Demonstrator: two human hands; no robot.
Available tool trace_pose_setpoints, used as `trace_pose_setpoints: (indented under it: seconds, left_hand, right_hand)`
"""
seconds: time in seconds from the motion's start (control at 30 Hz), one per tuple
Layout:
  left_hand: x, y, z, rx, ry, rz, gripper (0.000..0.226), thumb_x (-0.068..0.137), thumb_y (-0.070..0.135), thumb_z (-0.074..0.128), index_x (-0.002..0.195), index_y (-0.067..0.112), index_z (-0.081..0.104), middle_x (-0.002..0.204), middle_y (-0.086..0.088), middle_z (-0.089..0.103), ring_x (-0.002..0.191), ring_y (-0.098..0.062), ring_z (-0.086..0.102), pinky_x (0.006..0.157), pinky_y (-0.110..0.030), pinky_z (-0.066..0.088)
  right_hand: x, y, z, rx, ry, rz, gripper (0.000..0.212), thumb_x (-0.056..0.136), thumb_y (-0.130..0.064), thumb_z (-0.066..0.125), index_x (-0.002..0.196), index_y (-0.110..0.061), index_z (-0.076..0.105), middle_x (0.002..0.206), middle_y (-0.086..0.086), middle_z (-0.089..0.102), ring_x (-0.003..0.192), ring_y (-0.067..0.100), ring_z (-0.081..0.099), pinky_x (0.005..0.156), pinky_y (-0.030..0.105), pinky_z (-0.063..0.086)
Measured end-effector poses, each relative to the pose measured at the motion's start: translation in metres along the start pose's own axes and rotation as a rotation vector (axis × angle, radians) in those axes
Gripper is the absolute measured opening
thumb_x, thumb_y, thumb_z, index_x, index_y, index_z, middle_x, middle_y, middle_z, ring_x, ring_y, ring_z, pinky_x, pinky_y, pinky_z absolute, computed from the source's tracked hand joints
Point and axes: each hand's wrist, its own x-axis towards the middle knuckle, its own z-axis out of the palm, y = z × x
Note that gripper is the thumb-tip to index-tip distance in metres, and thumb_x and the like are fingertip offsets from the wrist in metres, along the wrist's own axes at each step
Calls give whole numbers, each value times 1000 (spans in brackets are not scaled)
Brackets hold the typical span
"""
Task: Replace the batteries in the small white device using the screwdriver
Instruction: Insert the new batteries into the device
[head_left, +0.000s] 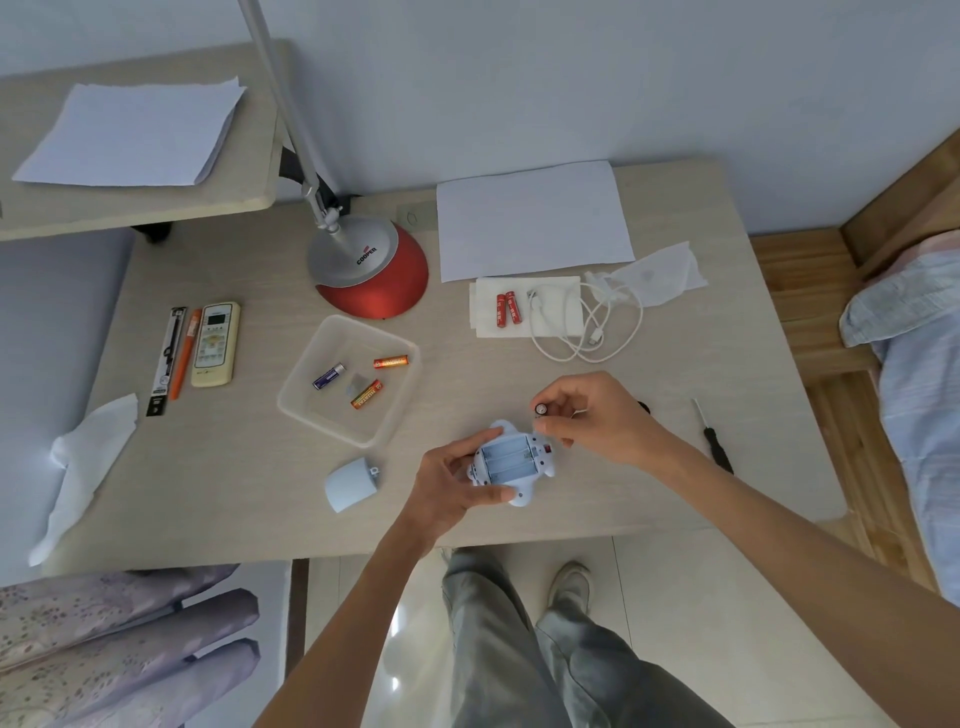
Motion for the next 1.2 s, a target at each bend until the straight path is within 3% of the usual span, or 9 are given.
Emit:
trace_pose_setpoints:
  seconds: [0.13,0.2,0.27,0.4,0.57,0.8,0.93,1.2]
  left_hand:
    - [0,-1,0,-7,-1,4,77,66,-6,97,136,13,72,131,4,76,119,-4,70,90,-21,60]
    - [1,-1,-1,-5,-6,11,76,67,-6,97,136,13,72,130,3,76,119,-7,71,92,-23,61]
    - [0,-2,0,-7,-13,12,77,67,-6,96,137,12,71,129,4,77,119,-8,72,93,-24,61]
    - [1,-3,0,-13,-19,17,77,68,-10,94,138,10,70,127,7,78,117,-4,72,90,-22,61]
    - [1,-3,0,-14,-14,40,76,69,-8,95,139,12,70,133,1,75,120,-7,70,90,-22,61]
    - [0,-1,1,8,-9,20,77,67,-3,98,136,18,72,125,15,77,116,0,71,90,-17,58]
    - [0,-3,0,3,-12,31,76,68,-3,97,137,16,71,127,9,78,118,-5,71,92,-19,59]
    - [1,-3,0,22,-20,41,77,71,-5,95,141,13,68,131,8,76,120,-3,69,92,-18,58]
  right_hand:
    - [-2,3,10,27,-29,8,12,89,-11,85,98,-8,78,82,9,78,68,32,75,64,39,63]
    - [-3,6,16,5,-27,2,11,91,-15,84,99,-10,79,83,7,79,70,33,76,66,40,63]
    - [-3,9,24,-22,-21,-12,8,92,-15,82,98,-11,79,82,7,79,67,32,75,63,35,62]
    - [-3,17,36,-160,34,-76,8,92,-18,79,100,-18,82,82,-6,77,70,10,73,63,25,57]
    - [-2,14,42,-383,49,-208,11,88,-23,81,99,-23,82,85,-9,68,73,7,64,67,21,48]
    - [-2,13,28,-430,78,-197,9,88,-21,82,96,-16,83,84,-3,66,70,10,63,67,32,55]
    - [-1,14,30,-439,56,-211,8,91,-24,81,95,-18,85,84,-4,64,70,9,62,66,25,50]
    - [-3,22,45,-526,58,-193,18,96,-28,76,91,-13,83,86,-3,56,70,17,57,68,41,52]
